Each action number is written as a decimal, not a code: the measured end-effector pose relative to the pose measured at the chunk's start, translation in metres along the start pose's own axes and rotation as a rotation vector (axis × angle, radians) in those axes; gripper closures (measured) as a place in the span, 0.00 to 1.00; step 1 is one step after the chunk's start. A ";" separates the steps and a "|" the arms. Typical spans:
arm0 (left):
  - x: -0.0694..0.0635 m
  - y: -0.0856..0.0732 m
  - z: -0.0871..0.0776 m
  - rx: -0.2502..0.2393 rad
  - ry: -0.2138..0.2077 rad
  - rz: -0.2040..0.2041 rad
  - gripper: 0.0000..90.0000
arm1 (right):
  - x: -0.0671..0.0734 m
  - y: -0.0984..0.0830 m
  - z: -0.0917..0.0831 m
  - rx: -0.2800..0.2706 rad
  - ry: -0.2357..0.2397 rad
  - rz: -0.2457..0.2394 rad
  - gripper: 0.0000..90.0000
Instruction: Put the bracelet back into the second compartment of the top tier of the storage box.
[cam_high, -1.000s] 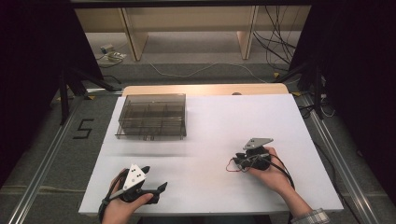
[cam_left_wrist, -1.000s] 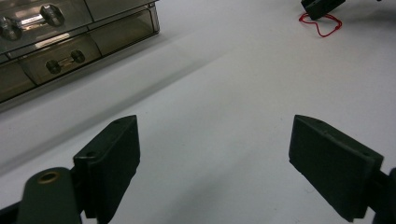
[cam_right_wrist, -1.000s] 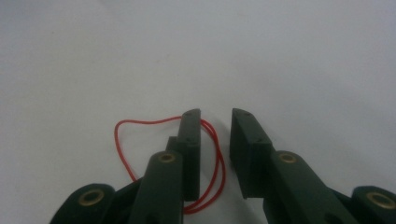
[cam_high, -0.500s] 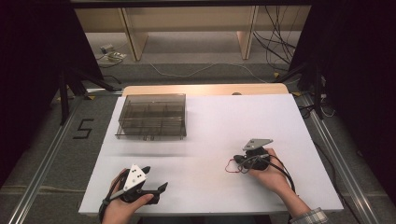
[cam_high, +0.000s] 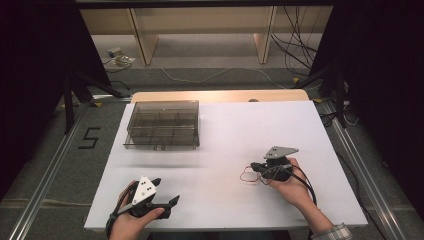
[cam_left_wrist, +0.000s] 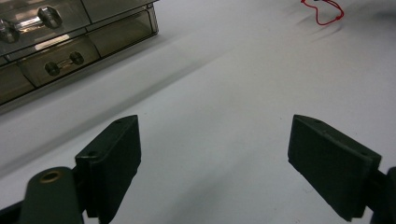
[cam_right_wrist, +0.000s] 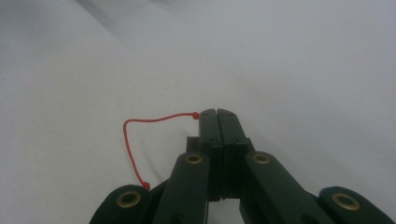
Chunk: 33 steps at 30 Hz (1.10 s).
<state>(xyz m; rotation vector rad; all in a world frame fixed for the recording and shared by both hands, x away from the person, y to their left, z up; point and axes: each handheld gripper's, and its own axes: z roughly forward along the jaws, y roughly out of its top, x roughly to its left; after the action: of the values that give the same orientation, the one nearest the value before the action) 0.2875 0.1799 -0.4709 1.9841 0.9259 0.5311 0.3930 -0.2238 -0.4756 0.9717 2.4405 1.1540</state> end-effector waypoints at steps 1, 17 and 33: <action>0.000 0.000 0.000 0.000 0.000 0.000 0.19 | 0.000 0.001 -0.001 -0.004 -0.001 0.002 1.00; 0.000 0.000 0.000 -0.005 0.004 0.001 0.19 | 0.006 0.012 -0.009 -0.068 -0.003 -0.015 1.00; -0.001 0.000 0.000 -0.006 0.005 0.004 0.19 | 0.012 0.025 -0.008 -0.097 -0.003 -0.036 1.00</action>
<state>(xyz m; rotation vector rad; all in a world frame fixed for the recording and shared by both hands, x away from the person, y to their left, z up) 0.2872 0.1793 -0.4709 1.9801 0.9226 0.5402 0.3916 -0.2095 -0.4512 0.8968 2.3656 1.2454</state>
